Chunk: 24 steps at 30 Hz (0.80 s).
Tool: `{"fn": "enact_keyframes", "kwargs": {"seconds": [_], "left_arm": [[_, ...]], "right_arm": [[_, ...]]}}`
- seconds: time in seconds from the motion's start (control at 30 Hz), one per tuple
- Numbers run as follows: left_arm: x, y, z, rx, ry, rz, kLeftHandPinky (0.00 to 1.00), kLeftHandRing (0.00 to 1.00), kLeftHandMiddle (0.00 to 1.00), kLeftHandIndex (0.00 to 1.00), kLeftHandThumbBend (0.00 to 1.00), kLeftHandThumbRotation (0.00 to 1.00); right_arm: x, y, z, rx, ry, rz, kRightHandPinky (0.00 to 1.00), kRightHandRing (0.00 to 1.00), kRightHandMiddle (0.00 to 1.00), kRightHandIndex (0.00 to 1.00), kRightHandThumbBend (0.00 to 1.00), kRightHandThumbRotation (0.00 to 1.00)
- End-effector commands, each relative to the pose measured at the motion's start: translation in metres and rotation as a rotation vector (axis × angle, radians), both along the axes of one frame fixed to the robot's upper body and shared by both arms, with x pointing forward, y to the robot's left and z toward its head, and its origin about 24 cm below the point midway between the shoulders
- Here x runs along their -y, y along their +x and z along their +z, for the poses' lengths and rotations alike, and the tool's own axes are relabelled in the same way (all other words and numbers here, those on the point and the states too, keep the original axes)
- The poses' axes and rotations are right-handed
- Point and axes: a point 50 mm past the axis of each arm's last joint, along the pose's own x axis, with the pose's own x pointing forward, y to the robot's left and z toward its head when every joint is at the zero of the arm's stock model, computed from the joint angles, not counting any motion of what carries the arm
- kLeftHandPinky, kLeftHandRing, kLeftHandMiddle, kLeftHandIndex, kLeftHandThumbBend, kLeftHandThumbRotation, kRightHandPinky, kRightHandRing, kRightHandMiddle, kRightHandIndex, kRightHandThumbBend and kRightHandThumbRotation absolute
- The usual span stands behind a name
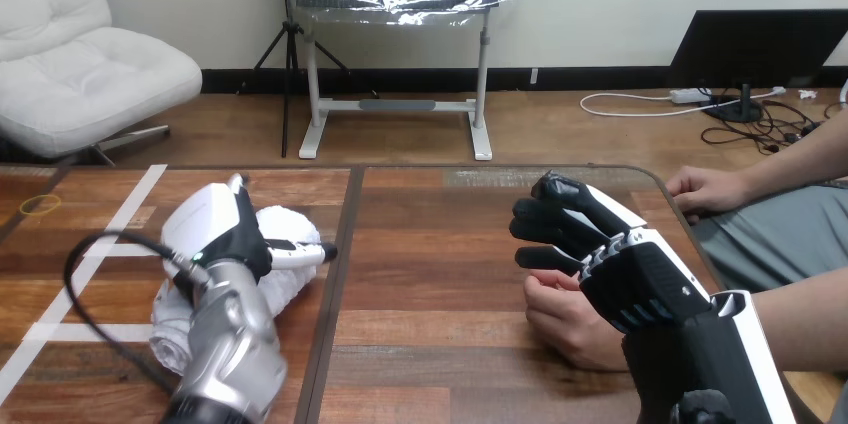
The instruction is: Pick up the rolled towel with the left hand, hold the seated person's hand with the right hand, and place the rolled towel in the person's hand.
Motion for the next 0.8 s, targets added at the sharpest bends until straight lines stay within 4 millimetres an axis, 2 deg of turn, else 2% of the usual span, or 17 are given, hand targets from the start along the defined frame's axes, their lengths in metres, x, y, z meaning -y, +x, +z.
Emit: {"fn": "enact_keyframes", "kwargs": {"seconds": [0.0, 0.03, 0.17, 0.3, 0.53, 0.6, 0.77], "left_arm": [[0.016, 0.019, 0.028, 0.017, 0.043, -0.051, 0.67, 0.8, 0.85, 0.86, 0.91, 0.39], [0.016, 0.019, 0.028, -0.003, 0.055, -0.055, 0.58, 0.75, 0.82, 0.84, 0.91, 0.4], [0.018, 0.021, 0.03, -0.055, 0.083, -0.058, 0.45, 0.66, 0.76, 0.81, 0.91, 0.42], [0.019, 0.022, 0.033, -0.105, 0.099, -0.052, 0.37, 0.61, 0.72, 0.77, 0.91, 0.43], [0.023, 0.025, 0.038, -0.193, 0.105, -0.057, 0.31, 0.53, 0.66, 0.73, 0.89, 0.4], [0.023, 0.025, 0.039, -0.194, 0.107, -0.063, 0.25, 0.43, 0.56, 0.66, 0.87, 0.34], [0.024, 0.025, 0.04, -0.176, 0.101, -0.068, 0.17, 0.29, 0.41, 0.59, 0.84, 0.17]], "right_arm": [[0.0, 0.005, 0.018, 0.107, 0.011, 0.003, 0.73, 0.79, 0.8, 0.83, 0.91, 1.0], [0.0, 0.005, 0.018, 0.107, 0.014, 0.004, 0.72, 0.79, 0.8, 0.83, 0.91, 1.0], [0.001, 0.005, 0.018, 0.107, 0.017, 0.005, 0.72, 0.79, 0.81, 0.83, 0.91, 1.0], [0.001, 0.006, 0.018, 0.107, 0.014, 0.005, 0.72, 0.79, 0.81, 0.83, 0.91, 1.0], [0.001, 0.006, 0.018, 0.112, 0.014, 0.003, 0.72, 0.79, 0.81, 0.83, 0.91, 1.0], [0.001, 0.007, 0.018, 0.114, 0.012, 0.004, 0.72, 0.79, 0.8, 0.83, 0.91, 1.0], [0.0, 0.007, 0.019, 0.113, 0.008, -0.002, 0.72, 0.78, 0.8, 0.83, 0.9, 1.0]]}}
